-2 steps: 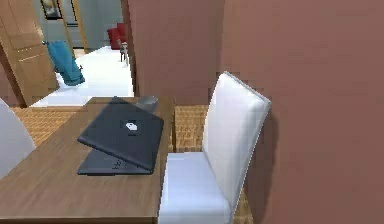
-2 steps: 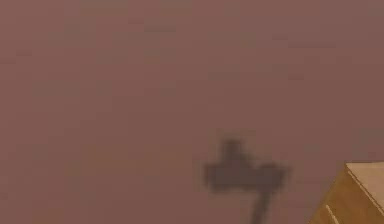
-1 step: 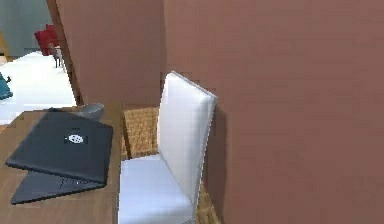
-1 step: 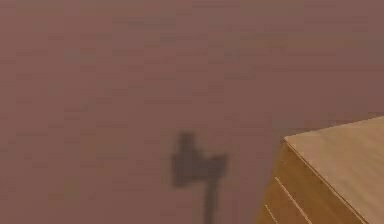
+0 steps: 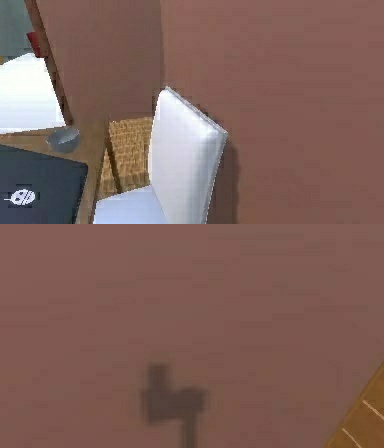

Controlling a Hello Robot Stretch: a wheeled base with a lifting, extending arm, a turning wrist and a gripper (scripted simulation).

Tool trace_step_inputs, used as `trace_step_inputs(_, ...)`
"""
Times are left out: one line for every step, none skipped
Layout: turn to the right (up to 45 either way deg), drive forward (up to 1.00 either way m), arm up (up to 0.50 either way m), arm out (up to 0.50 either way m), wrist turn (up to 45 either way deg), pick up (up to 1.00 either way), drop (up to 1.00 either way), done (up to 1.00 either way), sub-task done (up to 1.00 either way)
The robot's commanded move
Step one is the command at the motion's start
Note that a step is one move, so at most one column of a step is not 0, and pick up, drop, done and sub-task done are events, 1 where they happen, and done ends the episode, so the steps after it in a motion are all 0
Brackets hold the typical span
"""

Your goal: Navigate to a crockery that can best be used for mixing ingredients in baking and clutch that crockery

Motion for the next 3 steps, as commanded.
trace_step_inputs(-45.0, 0.00, 0.00, 0.00, 0.0, 0.00, 0.00, 0.00, 0.00)
trace_step_inputs(-45.0, 0.00, 0.00, 0.00, 0.0, 0.00, 0.00, 0.00, 0.00)
trace_step_inputs(-33.0, 0.00, 0.00, 0.00, 0.0, 0.00, 0.00, 0.00, 0.00)
